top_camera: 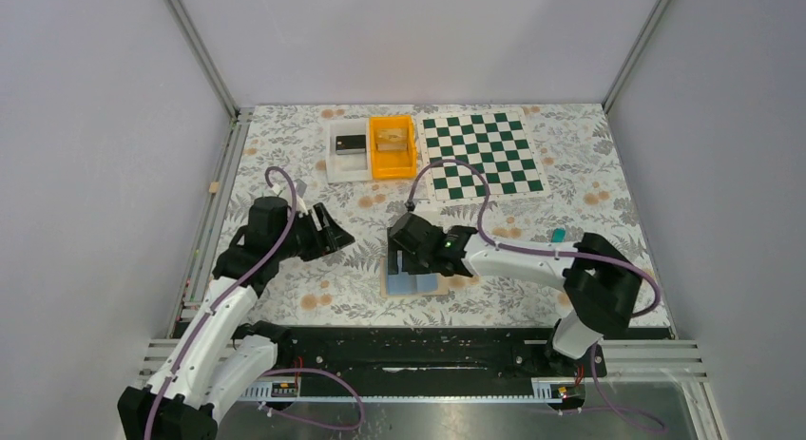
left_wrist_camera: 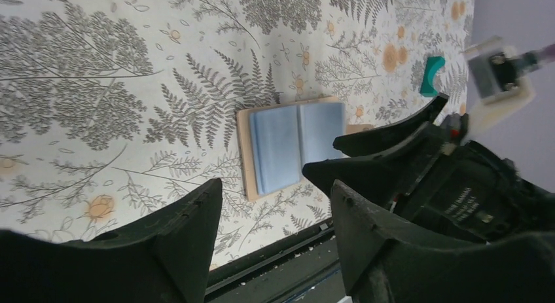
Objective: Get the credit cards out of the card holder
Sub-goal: Remove the credit card from the card holder.
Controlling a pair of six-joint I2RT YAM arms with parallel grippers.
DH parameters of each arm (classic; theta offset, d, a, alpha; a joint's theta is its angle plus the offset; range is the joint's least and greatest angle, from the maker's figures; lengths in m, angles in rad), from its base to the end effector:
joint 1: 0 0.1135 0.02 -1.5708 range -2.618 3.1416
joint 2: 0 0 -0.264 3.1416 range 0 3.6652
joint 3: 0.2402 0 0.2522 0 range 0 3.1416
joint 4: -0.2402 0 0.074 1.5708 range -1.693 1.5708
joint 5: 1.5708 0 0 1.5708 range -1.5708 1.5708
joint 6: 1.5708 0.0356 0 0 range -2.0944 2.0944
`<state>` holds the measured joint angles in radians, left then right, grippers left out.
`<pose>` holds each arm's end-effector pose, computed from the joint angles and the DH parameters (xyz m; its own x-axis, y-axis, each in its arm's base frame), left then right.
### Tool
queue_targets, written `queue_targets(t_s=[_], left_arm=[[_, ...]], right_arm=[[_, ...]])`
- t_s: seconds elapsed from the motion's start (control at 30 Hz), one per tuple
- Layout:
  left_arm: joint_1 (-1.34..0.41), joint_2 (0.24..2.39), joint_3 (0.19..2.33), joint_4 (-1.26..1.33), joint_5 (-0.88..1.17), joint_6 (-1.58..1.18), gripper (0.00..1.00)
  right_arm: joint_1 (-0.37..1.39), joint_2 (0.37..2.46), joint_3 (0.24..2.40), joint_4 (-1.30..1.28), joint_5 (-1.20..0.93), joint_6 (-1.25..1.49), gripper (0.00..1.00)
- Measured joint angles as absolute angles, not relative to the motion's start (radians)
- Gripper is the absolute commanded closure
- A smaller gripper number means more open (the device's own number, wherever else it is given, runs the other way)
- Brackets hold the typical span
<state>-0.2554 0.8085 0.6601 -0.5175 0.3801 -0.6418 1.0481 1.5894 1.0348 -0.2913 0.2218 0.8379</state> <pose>0.1641 -0.0565 0.2614 -0.7882 -0.3687 -0.4927 0.0562 0.7541 -0.6543 0.1749 0.2880 0.2181 -0.8241 0.0220 -0.5660 -0.2390 0.8924 0.3826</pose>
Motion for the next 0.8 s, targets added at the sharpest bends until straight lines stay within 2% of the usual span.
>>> queue_targets(t_s=[0.27,0.8], left_arm=[[-0.255,0.787,0.705,-0.598,0.317,-0.593,0.38],[-0.255,0.794,0.705,-0.613,0.318,-0.58,0.38]], right_arm=[[1.094,1.74,1.132,-0.364,0.3,0.839,0.12],[1.153,1.863,1.219,-0.443,0.383,0.854,0.14]])
